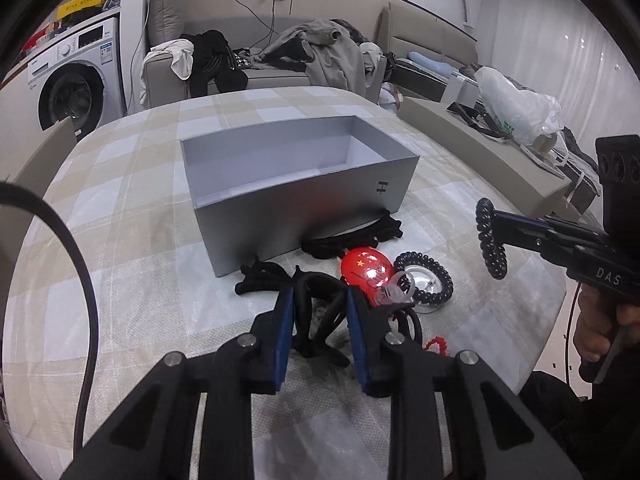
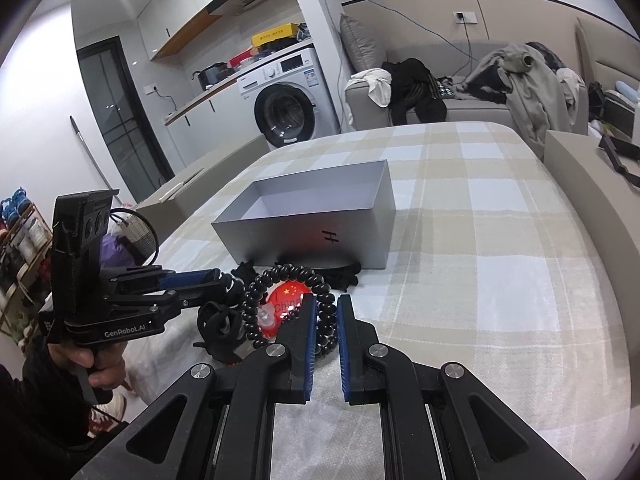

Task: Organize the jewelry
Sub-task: 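Grasp the black hair clip with the left gripper while right carries bracelet, then drop the hair clip and bracelet into the grey box, opening both grippers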

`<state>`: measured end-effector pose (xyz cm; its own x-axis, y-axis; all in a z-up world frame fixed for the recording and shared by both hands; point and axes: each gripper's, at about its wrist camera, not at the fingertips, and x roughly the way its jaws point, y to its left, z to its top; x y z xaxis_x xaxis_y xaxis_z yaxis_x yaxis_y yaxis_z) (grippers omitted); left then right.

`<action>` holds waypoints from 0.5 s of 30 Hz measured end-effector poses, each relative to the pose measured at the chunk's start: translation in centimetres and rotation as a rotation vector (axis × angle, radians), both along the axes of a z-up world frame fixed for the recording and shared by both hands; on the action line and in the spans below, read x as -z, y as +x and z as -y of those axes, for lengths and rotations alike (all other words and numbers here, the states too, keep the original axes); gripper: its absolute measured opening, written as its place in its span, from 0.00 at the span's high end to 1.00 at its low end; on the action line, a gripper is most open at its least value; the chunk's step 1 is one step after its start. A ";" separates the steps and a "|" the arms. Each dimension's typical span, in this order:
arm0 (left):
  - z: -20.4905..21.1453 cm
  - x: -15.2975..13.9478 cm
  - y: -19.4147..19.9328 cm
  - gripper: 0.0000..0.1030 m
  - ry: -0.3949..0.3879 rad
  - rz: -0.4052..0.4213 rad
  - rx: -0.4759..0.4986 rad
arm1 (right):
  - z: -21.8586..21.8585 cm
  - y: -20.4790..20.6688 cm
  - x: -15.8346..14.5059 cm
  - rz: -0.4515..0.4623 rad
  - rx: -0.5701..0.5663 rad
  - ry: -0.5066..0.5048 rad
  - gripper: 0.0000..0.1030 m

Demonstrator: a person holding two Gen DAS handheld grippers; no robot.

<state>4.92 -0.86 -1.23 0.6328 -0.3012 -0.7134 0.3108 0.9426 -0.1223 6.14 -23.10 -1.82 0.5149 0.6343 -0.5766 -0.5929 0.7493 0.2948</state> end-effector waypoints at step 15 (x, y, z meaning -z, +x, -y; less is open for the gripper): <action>-1.1 -3.6 0.4 0.80 0.021 0.185 -0.121 | -1.2 2.4 -2.3 0.043 0.057 0.038 0.91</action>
